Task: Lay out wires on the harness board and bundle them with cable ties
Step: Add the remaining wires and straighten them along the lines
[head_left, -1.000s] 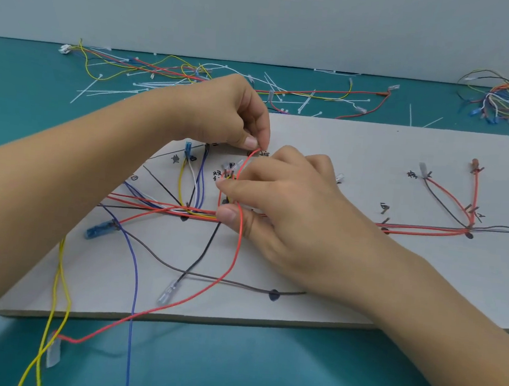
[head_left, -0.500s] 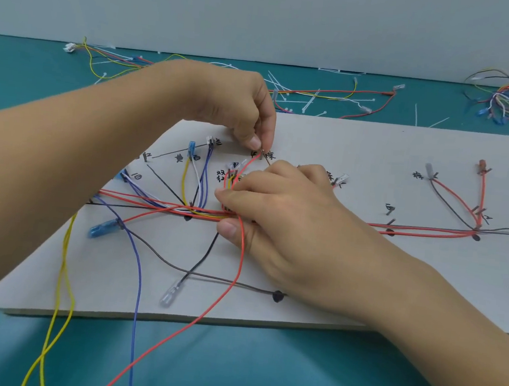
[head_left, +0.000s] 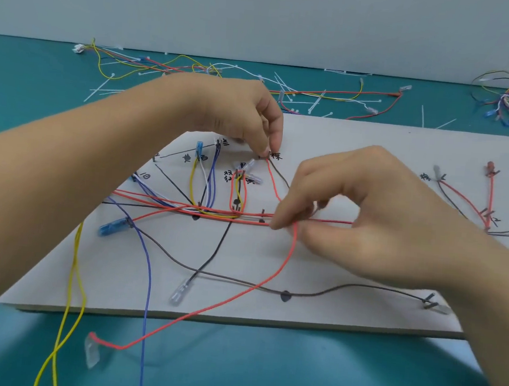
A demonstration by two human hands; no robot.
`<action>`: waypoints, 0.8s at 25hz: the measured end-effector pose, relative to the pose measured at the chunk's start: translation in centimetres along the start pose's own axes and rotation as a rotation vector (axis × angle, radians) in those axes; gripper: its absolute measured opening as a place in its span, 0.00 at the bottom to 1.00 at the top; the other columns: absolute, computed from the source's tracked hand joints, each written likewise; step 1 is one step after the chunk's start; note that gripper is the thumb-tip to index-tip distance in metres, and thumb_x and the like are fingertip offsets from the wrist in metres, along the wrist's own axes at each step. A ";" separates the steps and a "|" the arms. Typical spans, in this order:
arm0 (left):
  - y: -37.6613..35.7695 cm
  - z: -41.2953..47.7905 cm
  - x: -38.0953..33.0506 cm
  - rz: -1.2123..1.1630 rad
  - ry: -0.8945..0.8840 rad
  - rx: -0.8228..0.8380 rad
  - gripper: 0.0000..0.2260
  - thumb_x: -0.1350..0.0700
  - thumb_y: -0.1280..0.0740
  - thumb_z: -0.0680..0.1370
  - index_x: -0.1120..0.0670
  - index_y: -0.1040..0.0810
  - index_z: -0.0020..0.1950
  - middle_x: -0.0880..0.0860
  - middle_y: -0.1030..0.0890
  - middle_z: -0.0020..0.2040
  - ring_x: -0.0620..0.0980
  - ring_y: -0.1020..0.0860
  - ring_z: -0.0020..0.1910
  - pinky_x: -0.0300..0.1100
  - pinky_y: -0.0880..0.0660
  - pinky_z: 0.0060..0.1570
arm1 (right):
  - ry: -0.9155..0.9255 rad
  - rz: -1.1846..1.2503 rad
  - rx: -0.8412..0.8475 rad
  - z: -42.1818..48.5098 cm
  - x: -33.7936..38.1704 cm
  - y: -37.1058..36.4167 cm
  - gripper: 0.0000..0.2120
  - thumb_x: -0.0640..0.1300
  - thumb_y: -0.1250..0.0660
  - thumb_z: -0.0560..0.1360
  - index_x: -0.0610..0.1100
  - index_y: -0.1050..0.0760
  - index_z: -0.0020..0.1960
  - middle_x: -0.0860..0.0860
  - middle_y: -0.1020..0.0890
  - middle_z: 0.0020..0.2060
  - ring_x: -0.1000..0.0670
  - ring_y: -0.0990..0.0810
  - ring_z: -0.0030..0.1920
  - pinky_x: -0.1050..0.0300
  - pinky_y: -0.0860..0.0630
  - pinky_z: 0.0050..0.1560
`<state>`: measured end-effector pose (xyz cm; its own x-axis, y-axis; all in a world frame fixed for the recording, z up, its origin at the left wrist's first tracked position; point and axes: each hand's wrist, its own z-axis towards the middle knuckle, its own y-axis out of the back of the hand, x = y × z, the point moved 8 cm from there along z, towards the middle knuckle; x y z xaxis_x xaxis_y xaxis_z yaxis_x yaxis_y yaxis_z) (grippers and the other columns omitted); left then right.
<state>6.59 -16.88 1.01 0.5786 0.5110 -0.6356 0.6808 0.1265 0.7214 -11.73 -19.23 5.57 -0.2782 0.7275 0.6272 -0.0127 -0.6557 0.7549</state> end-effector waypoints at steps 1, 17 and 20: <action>0.0 -0.1 0.0 0.000 0.007 -0.010 0.07 0.66 0.25 0.73 0.55 0.15 0.45 0.48 0.18 0.35 0.43 0.23 0.34 0.45 0.27 0.46 | -0.043 0.069 0.013 -0.1 -0.5 0.5 0.14 0.35 0.32 0.67 0.49 0.12 0.43 0.53 0.15 0.35 0.49 0.18 0.39 0.52 0.22 0.43; 0.4 -5.5 -4.9 0.367 -0.213 -0.398 0.08 0.58 0.24 0.71 0.45 0.17 0.44 0.43 0.21 0.44 0.46 0.20 0.45 0.37 0.26 0.39 | -0.553 0.201 0.114 -1.7 -5.5 0.6 0.08 0.33 0.25 0.71 0.44 0.13 0.39 0.43 0.16 0.27 0.50 0.19 0.26 0.60 0.23 0.29; -1.9 -6.9 -6.5 0.351 -0.254 -0.292 0.03 0.50 0.25 0.71 0.43 0.16 0.43 0.40 0.19 0.41 0.39 0.21 0.43 0.31 0.29 0.35 | -0.588 0.101 0.136 -2.0 -6.1 1.3 0.09 0.36 0.26 0.72 0.50 0.13 0.40 0.45 0.15 0.28 0.52 0.19 0.27 0.59 0.22 0.32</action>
<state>-1.58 -14.63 5.68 0.8650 0.3473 -0.3623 0.2937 0.2351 0.9266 -11.92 -24.95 2.36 0.3053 0.6781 0.6685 0.1196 -0.7238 0.6796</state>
